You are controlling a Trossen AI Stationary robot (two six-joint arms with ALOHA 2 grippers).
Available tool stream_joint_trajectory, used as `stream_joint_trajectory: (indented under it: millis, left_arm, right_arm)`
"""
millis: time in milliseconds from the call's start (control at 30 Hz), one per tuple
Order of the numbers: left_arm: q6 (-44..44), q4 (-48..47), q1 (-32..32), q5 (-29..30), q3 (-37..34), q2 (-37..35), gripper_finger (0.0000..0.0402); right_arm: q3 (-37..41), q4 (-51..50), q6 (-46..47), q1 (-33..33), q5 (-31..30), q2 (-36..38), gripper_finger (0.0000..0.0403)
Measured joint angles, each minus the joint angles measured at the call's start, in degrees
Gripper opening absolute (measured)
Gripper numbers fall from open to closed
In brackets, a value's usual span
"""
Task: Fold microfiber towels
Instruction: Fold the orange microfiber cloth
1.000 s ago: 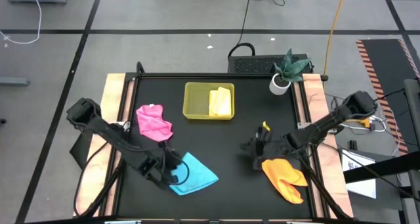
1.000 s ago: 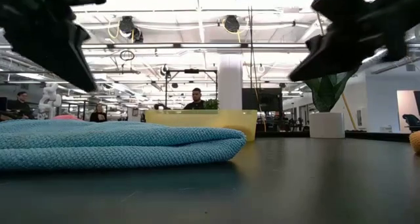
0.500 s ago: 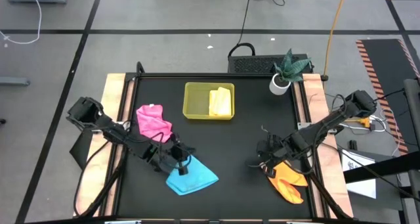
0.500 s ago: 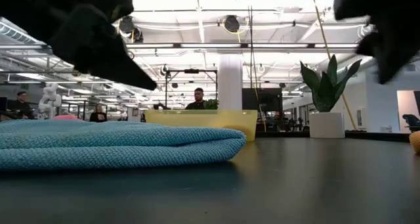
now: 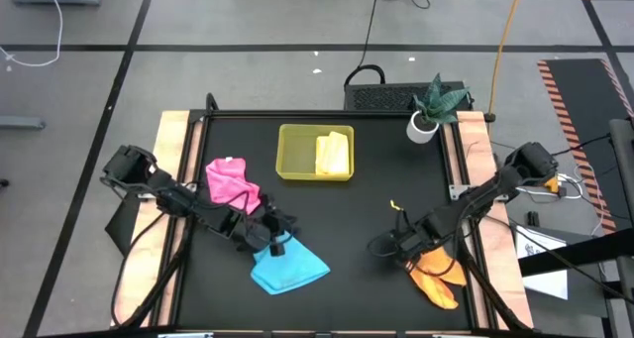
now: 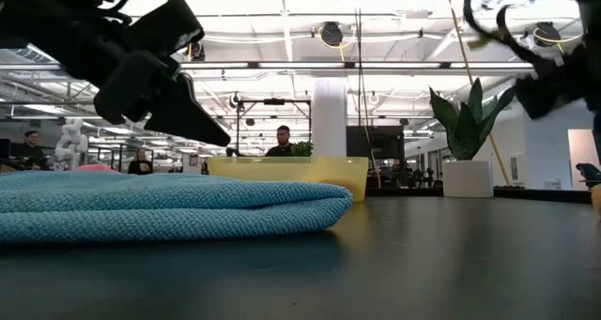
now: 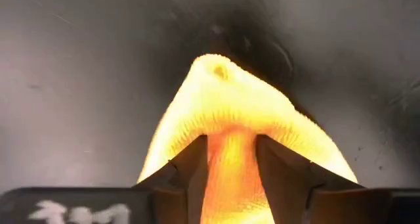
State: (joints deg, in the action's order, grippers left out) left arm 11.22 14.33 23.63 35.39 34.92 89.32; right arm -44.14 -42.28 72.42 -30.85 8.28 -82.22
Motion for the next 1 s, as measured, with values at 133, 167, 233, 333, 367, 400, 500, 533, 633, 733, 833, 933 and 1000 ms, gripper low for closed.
stream_joint_trajectory:
  millis: [133, 167, 233, 333, 367, 400, 500, 533, 633, 733, 833, 933, 1000]
  left_arm:
    - [-0.46, 1.02, -1.09, -1.99, 0.0, 0.0, 0.0026]
    - [-0.38, 1.04, -1.23, -2.61, 0.0, 0.0, 0.0026]
    - [-0.05, 1.0, -1.24, -3.03, 0.0, 0.02, 0.0026]
    - [1.16, 1.0, -1.15, -3.07, 0.02, 0.02, 0.0026]
    - [1.94, 1.0, -1.04, -3.2, 0.02, 0.02, 0.0026]
    - [2.83, 1.01, -0.91, -3.24, 0.02, 0.02, 0.0026]
    - [4.69, 1.05, -0.26, -3.24, 0.02, 0.02, 0.0026]
    - [5.17, 1.16, -0.02, -3.22, 0.02, 0.02, 0.0026]
    - [5.64, 2.48, 0.92, -3.2, 0.02, 0.02, 0.0026]
    - [5.6, 2.89, 1.76, -3.16, 0.04, 0.02, 0.0026]
    - [5.63, 2.86, 2.43, -2.96, 0.04, 0.02, 0.0026]
    - [5.64, 2.93, 2.74, -2.81, 0.04, 0.02, 0.0026]
    - [5.6, 3.33, 2.76, -2.45, 0.04, 0.02, 0.0026]
  right_arm:
    - [0.0, 1.63, -3.62, 0.62, 0.81, -2.9, 0.0066]
    - [0.0, 3.06, -5.71, 1.11, 0.93, -3.2, 0.0049]
    - [-0.17, 9.16, -12.16, 1.93, -0.86, -3.52, 0.0017]
    - [-0.24, 22.0, -25.6, 3.1, -8.09, -3.43, 0.0012]
    - [-0.25, 27.63, -30.99, 3.41, -10.84, -3.16, 0.0016]
    - [-0.31, 33.57, -36.61, 3.54, -13.78, -2.97, 0.002]
    - [-0.33, 48.83, -52.57, 3.48, -24.32, -2.93, 0.0021]
    - [-0.04, 53.02, -56.18, 3.48, -27.45, -2.95, 0.002]
    - [2.12, 61.68, -64.52, 3.82, -32.61, -2.9, 0.0017]
    - [5.34, 64.58, -67.23, 4.49, -32.29, -3.21, 0.0024]
    - [8.0, 62.71, -61.23, 5.32, -30.37, -3.21, 0.0048]
    - [9.03, 58.17, -53.35, 5.41, -19.89, -3.23, 0.0084]
    - [9.03, 57.47, -47.99, 5.35, -10.38, -3.23, 0.0108]
